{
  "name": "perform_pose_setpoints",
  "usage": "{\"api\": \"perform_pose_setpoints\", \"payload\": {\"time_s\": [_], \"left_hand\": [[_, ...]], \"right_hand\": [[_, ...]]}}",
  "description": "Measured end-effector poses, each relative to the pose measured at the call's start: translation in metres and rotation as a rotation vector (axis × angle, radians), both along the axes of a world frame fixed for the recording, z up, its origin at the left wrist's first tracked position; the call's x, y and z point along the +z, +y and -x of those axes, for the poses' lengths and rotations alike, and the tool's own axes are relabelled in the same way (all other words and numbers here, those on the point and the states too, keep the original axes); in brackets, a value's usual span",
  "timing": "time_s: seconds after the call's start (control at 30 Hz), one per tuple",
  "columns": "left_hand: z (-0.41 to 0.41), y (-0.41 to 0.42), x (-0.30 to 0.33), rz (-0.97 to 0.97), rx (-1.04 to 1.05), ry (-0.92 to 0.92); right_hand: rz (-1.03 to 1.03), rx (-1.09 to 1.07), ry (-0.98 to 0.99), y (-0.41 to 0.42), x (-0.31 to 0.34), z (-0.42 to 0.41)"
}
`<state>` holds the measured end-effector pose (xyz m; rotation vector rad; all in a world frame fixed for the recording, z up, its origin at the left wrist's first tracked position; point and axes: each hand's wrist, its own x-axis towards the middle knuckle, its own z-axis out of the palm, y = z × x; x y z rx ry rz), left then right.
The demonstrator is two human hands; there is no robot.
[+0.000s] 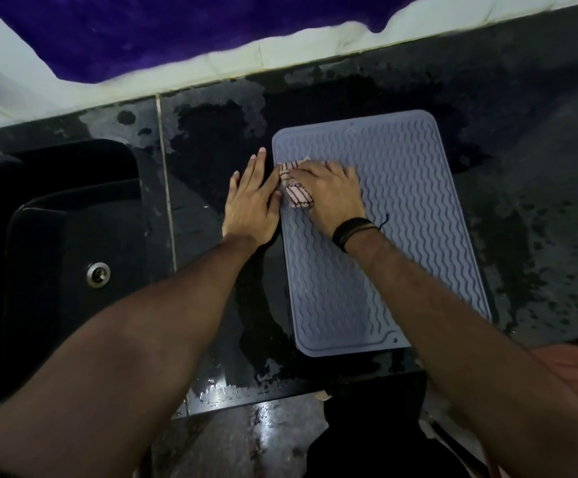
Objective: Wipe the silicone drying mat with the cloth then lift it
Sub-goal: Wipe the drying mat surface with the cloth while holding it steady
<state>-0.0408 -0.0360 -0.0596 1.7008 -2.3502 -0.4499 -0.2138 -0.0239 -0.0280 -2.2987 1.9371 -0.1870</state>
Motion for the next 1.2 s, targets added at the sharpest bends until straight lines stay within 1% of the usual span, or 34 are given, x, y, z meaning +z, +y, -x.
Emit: {"api": "perform_pose_setpoints", "payload": {"time_s": [0.17,0.4,0.5,0.57,0.67,0.73,0.8,0.87,1.0,1.13,1.2], "left_hand": [[0.001,0.001,0.001,0.004,0.057,0.059],[0.003,-0.002,0.001,-0.014,0.095,0.025],[0.003,-0.003,-0.001,-0.017,0.101,0.011],[0.003,-0.003,-0.002,-0.018,0.099,-0.004],[0.003,-0.003,-0.002,-0.029,0.088,-0.031],[0.001,-0.004,-0.004,-0.037,0.067,-0.092],[0.0,-0.005,-0.005,-0.028,0.057,-0.131],[0.002,-0.005,-0.004,-0.02,0.09,-0.098],[0.006,-0.005,-0.007,-0.013,0.136,-0.116],[0.006,-0.004,-0.008,-0.026,0.182,-0.134],[0.007,-0.003,-0.009,-0.03,0.202,-0.134]], "right_hand": [[-0.026,-0.047,-0.023,0.012,0.006,-0.011],[-0.054,-0.05,-0.039,0.098,0.004,-0.014],[-0.083,-0.012,0.0,0.12,0.01,-0.012],[-0.06,-0.016,-0.026,0.12,0.015,-0.011],[0.013,-0.106,-0.101,0.096,0.024,-0.015],[0.021,-0.142,-0.109,0.077,0.026,-0.023],[-0.037,-0.102,-0.076,0.069,0.022,-0.031],[-0.091,-0.051,-0.02,0.073,0.016,-0.033],[-0.08,0.0,0.01,0.096,0.012,-0.021],[-0.137,0.077,0.046,0.122,0.014,-0.009],[-0.13,0.075,0.052,0.125,0.016,-0.004]]}}
